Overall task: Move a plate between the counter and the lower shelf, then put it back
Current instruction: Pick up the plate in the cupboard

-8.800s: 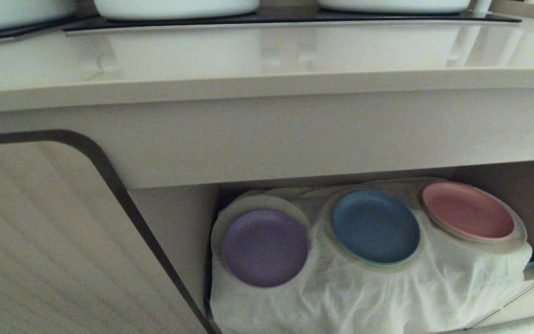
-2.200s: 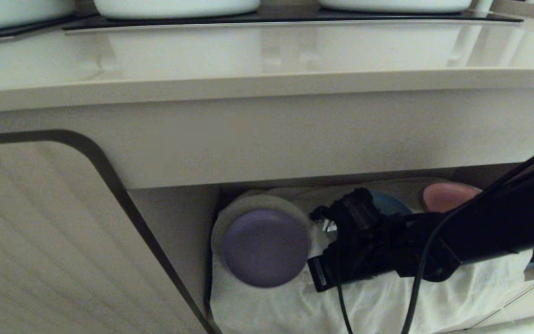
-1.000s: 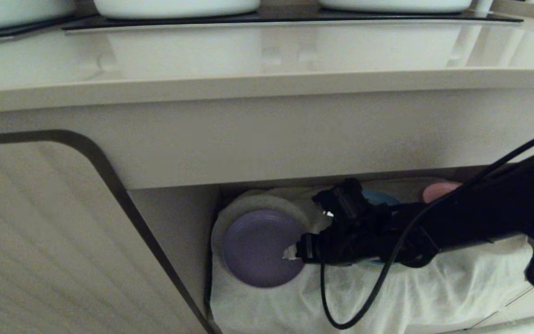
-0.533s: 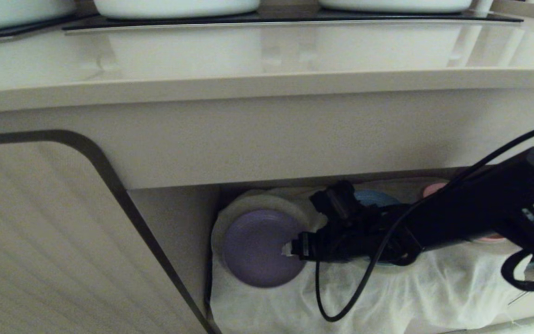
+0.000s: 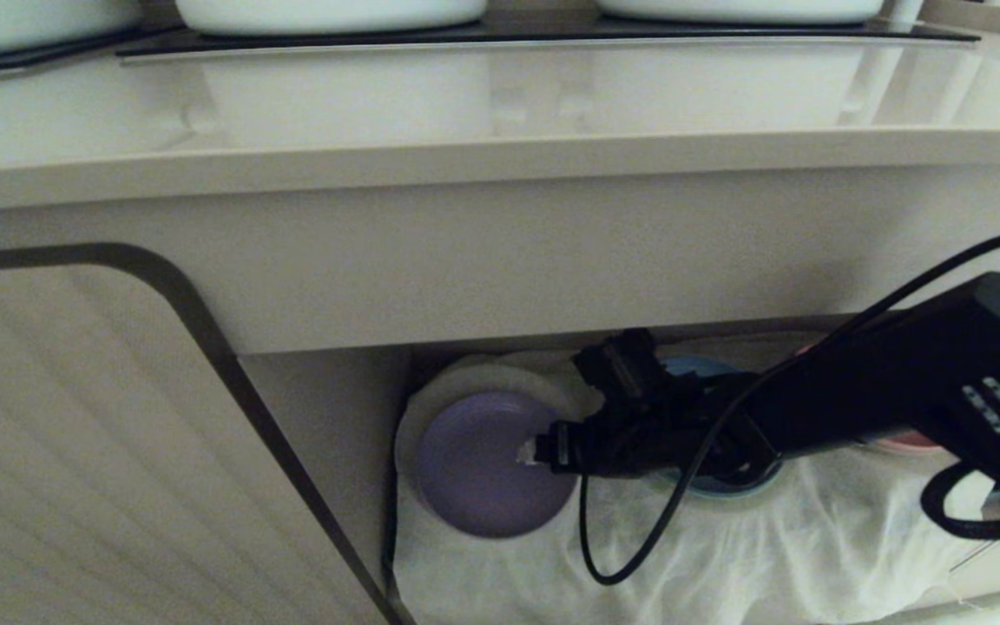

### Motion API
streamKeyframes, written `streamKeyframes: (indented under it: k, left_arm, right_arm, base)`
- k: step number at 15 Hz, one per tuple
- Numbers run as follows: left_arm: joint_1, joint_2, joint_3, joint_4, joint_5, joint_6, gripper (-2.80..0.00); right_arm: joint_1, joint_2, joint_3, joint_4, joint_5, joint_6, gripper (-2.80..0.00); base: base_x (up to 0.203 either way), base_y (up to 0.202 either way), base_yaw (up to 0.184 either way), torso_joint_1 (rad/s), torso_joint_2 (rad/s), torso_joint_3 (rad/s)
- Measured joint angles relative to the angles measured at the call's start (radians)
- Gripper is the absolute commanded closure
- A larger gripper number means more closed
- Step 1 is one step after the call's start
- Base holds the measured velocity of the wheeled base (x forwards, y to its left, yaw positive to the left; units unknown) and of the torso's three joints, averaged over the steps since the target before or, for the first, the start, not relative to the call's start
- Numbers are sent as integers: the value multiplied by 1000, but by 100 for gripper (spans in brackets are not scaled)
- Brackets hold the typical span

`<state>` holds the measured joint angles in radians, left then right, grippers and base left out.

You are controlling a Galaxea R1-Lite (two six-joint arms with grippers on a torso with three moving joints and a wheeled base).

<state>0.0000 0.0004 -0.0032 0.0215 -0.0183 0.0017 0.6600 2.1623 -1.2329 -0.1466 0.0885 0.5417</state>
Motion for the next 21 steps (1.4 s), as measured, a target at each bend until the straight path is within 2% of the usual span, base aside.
streamKeyframes:
  k: [8, 21]
  left_arm:
    - [0, 0, 0, 0, 0, 0, 0]
    - [0, 0, 0, 0, 0, 0, 0]
  right_arm:
    - [1, -25, 13, 63, 3, -53, -280]
    - [13, 5, -17, 10, 2, -51, -280]
  base:
    - [0, 0, 0, 0, 0, 0]
    - [0, 0, 0, 0, 0, 0]
